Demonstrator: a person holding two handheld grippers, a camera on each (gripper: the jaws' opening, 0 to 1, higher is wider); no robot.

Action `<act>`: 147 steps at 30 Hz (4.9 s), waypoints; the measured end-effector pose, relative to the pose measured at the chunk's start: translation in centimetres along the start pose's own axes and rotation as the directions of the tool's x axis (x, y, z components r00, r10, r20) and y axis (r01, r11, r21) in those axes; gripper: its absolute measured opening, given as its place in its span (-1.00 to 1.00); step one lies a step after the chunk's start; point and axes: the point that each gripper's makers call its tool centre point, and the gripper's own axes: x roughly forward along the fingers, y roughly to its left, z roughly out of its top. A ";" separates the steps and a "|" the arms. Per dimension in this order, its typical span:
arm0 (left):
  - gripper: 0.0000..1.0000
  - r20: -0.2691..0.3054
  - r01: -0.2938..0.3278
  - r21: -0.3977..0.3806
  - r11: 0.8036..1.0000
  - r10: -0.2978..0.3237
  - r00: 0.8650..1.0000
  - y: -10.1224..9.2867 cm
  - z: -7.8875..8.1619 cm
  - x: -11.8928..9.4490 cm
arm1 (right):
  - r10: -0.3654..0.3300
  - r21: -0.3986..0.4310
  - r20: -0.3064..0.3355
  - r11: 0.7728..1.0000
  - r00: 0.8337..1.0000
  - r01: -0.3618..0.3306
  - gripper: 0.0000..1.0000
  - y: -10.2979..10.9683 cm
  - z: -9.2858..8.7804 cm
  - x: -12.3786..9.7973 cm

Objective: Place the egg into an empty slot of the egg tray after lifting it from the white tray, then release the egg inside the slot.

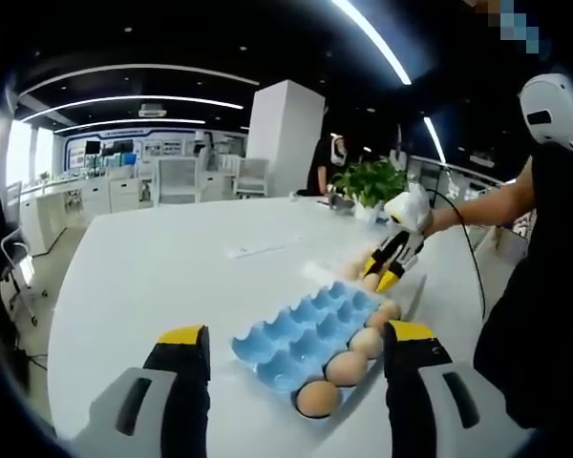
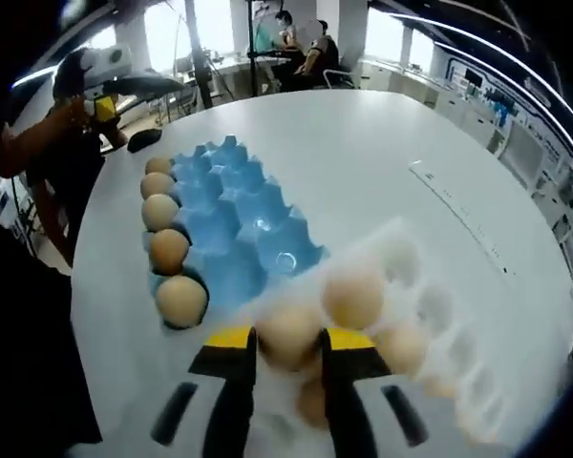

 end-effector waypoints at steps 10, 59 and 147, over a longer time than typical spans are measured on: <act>0.44 0.020 -0.012 0.007 1.000 0.012 1.000 0.2 0.7 -0.1 | 0.072 -0.025 -0.036 0.997 0.997 -0.073 -0.44 0.2 -0.1 0.3; 0.45 0.020 -0.027 0.003 1.000 0.026 0.999 0.7 0.4 -0.2 | -0.123 0.190 0.318 0.980 0.940 0.064 -0.51 0.7 2.9 -4.7; 0.40 0.018 -0.051 -0.029 0.998 0.052 0.999 2.3 -1.3 -1.6 | 0.236 -0.317 0.288 0.938 0.928 -0.140 -0.49 13.2 18.8 11.5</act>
